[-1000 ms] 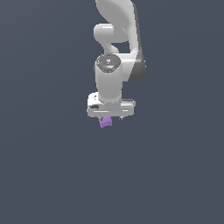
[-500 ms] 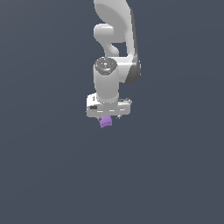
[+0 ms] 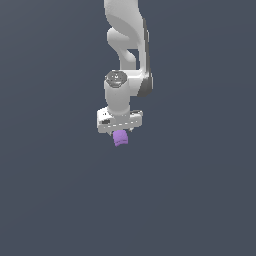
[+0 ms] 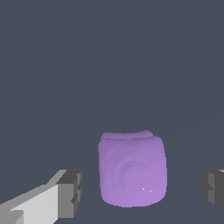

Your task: Pick up the object and move it to a goal position.

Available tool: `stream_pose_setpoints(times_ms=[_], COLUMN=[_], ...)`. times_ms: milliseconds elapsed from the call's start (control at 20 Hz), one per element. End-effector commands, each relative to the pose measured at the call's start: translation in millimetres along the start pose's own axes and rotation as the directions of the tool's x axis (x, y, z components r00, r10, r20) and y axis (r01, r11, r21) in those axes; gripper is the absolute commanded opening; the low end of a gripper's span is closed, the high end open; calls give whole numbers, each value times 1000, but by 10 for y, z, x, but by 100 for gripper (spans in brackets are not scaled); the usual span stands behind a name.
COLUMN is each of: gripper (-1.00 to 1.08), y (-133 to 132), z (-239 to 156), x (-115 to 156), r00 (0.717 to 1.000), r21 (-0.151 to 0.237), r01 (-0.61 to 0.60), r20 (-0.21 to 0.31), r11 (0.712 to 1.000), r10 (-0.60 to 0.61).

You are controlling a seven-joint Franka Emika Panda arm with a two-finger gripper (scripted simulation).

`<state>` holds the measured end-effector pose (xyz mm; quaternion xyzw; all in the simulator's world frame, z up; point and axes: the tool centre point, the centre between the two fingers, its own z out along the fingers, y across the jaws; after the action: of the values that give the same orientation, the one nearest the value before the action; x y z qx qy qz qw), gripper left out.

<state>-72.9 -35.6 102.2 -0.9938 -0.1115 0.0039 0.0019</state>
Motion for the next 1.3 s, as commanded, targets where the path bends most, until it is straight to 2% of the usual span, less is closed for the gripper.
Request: stream_pose_setpoints(times_ms=[0,600,1250], gripper=[100,100,100], y=[11,23,22], z=[60,169,617], x=[-85,-174,-183], r00=[1000,999,999], r21=[-2,-4,-5], r01=[26,50,54], r20=[-4,-6,-7], r11=[1000,999,999], r10=[-26,-50,-54])
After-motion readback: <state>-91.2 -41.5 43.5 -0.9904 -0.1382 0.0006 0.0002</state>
